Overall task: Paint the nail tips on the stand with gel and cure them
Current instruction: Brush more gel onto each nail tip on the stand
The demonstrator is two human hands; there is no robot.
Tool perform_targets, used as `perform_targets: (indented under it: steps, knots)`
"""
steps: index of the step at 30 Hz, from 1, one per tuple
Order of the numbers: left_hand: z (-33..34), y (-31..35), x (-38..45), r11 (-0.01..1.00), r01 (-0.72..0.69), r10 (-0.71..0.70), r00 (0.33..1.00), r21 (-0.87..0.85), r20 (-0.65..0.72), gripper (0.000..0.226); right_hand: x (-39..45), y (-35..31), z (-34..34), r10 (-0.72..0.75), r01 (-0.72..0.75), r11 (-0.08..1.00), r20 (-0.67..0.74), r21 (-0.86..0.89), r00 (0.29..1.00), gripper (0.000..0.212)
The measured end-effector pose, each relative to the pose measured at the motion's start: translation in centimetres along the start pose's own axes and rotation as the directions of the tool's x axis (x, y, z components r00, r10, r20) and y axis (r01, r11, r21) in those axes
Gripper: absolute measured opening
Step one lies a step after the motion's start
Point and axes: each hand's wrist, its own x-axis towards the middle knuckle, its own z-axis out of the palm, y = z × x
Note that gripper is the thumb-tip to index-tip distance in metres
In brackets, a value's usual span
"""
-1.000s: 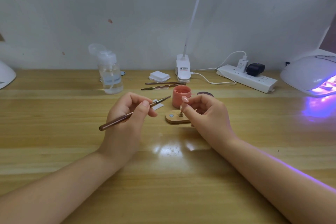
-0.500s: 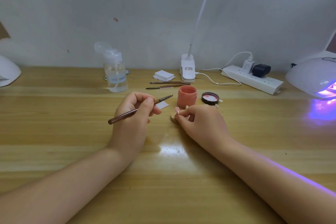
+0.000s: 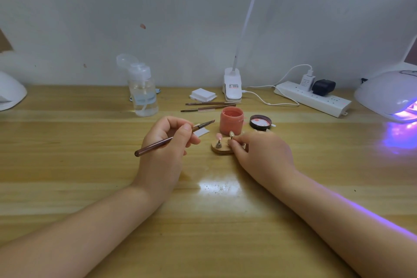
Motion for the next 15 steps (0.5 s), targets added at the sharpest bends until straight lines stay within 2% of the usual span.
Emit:
perform_targets:
  steps: [8, 13, 15]
  knots:
    - [0.11, -0.02, -0.12, 1.0, -0.021, 0.021, 0.999, 0.004, 0.034, 0.015, -0.11, -0.05, -0.01, -0.049, 0.049, 0.999, -0.003, 0.001, 0.999, 0.026]
    - [0.14, 0.23, -0.2, 0.997, -0.073, 0.071, 0.995, 0.022, 0.073, 0.001, -0.58, -0.04, -0.48, -0.075, 0.085, 0.984, -0.067, 0.159, 0.995, 0.016]
    - [0.55, 0.93, 0.41, 0.993, -0.107, 0.102, 0.99, 0.05, 0.097, 0.01, -0.8, 0.03, -0.68, -0.081, 0.092, 0.975, -0.067, 0.2, 0.995, 0.013]
